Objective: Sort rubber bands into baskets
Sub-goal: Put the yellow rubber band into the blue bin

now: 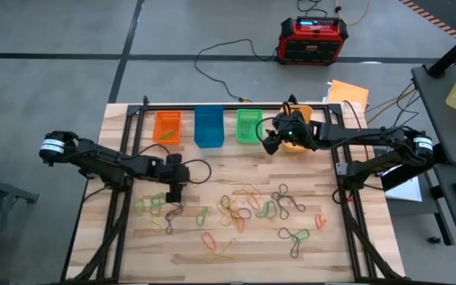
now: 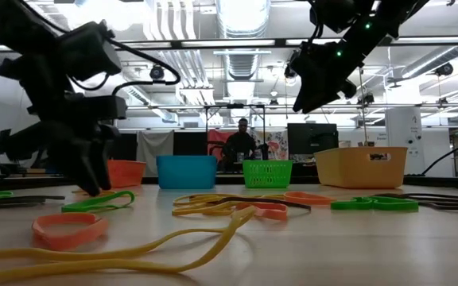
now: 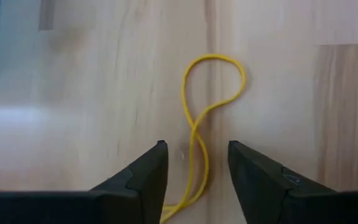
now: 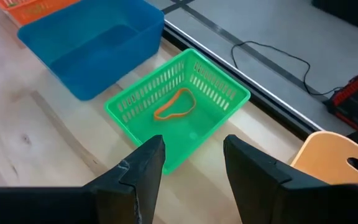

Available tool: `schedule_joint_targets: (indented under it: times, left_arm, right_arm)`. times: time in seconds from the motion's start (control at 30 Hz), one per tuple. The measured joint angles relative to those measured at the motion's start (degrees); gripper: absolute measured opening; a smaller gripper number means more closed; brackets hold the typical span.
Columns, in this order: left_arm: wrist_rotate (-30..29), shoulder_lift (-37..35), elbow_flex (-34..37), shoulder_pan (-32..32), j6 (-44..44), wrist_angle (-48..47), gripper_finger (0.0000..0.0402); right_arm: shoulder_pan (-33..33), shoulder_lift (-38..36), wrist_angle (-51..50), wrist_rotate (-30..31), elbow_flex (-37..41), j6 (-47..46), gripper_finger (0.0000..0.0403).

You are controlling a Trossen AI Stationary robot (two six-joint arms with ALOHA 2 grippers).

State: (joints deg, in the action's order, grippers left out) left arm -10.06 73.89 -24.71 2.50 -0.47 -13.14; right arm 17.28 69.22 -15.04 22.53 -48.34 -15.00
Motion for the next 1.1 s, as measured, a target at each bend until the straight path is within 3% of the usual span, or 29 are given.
schedule_joint_targets:
  times: [0.37,0.53,0.77,0.97,1.1]
  left_arm:
    - [1.1,-0.1,2.0,0.1,-3.7,3.0,0.0008]
    - [0.1,-0.1,0.2,0.0,-4.5,1.5,0.0001]
    - [-1.6,-4.1,-9.0,0.0,-0.1,-6.5,0.0]
    - [-9.9,-11.3,-17.8,-0.5,1.5,-15.2,0.0]
    - [-18.8,-16.2,-22.2,-1.3,1.0,-17.1,0.0]
  right_arm:
    - [0.0,0.3,0.8,0.7,0.0,2.6,0.0153]
    - [0.0,0.3,0.6,1.6,0.2,3.1,0.0155]
    - [0.0,0.3,0.5,1.5,0.9,3.3,0.0151]
    - [0.0,0.3,0.7,1.5,0.9,4.4,0.0151]
    - [0.0,0.3,1.7,1.5,0.9,5.5,0.0151]
